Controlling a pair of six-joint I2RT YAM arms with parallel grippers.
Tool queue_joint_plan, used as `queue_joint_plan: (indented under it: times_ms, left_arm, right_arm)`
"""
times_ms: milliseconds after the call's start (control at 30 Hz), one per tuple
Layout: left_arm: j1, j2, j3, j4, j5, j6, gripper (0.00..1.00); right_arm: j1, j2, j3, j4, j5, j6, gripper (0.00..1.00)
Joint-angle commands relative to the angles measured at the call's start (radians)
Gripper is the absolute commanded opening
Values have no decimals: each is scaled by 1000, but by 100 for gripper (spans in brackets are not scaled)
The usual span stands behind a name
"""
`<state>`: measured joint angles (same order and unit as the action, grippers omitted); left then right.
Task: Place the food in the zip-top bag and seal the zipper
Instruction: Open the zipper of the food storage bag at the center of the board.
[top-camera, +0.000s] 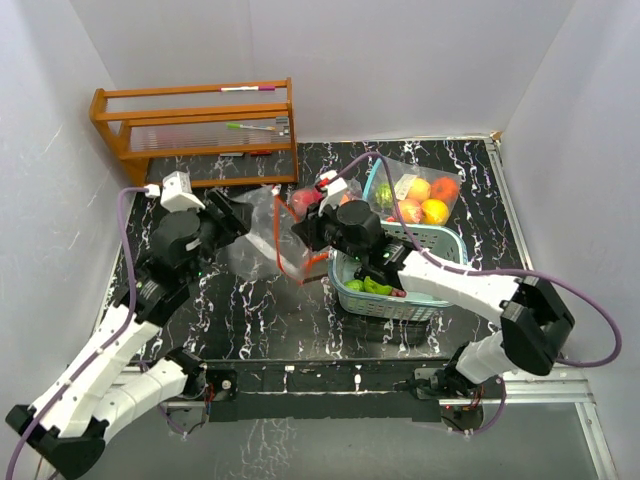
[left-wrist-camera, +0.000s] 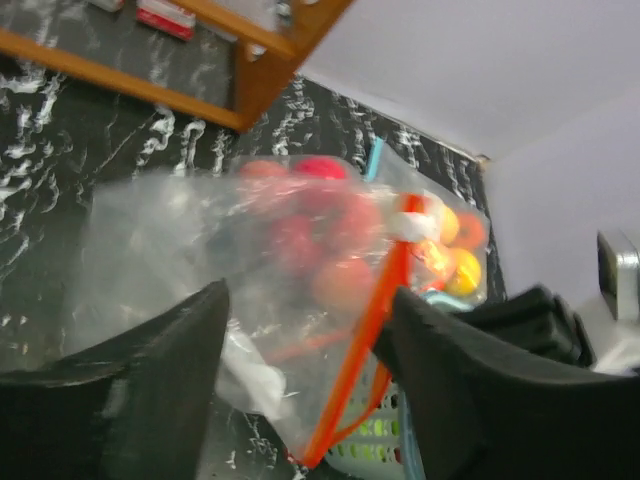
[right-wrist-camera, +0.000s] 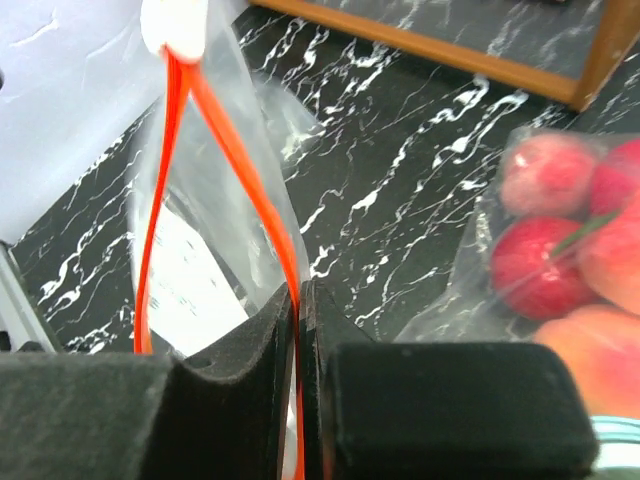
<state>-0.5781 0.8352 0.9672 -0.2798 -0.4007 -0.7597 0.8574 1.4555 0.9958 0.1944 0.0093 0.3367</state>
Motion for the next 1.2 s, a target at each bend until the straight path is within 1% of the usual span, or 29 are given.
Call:
queue_joint_plan:
  times_ms: [0,33,67,100,167,267,433,533,667,767,933,1000,1033,1067,1100,1133,1167]
  left_arm:
    - [-2,-122,-47,119,223,323,74]
    - [-2,-131,-42,117,253,343,80]
    - [-3,-131,-32,105,289,361,90]
    - [-3,-121,-16,89,318,385,96]
    - [-1,-94,6,60,383,408,97]
    - [-2,-83,-30,124,483,395,97]
    - [-3,-64,-99,195,510,360,97]
    - [-2,-35,-117,178,504,310,89]
    - [-3,23,-102,122,516,249,85]
    - [-3,32,-107,108,497,208,81]
    - [-2,65,-116,62,481,161,71]
    - [-2,75,-132,67,494,140,69]
    - [-2,77,-148,86,503,130,67]
    - [-2,79,-162,109,515,120,63]
    - [-2,84,-175,131,525,113,56]
    - [-2,92,-183,146,529,105,45]
    - [-3,100,-187,153,528,97,36]
  right_arm:
    - [5,-92,74,-78,126,-71,9]
    - [5,-98,79,-82,135,-83,9]
    - [5,-100,84,-87,141,-89,9]
    - [5,-102,91,-92,145,-95,9]
    - [5,-96,106,-100,145,-102,9]
    - [5,-85,122,-99,136,-100,9]
    - [21,-69,139,-87,124,-92,9]
    - [27,-60,155,-87,128,-97,9]
    - [33,-49,166,-86,130,-104,9]
    - [39,-47,167,-80,133,-106,9]
    - [46,-61,154,-64,146,-102,9]
    - [48,-67,151,-62,144,-103,9]
    - [48,-69,150,-62,143,-104,9]
    - [50,-69,150,-63,143,-105,9]
    - [52,-70,149,-63,143,-104,9]
    - [53,-71,147,-64,144,-103,9]
    - [54,-73,146,-63,145,-101,9]
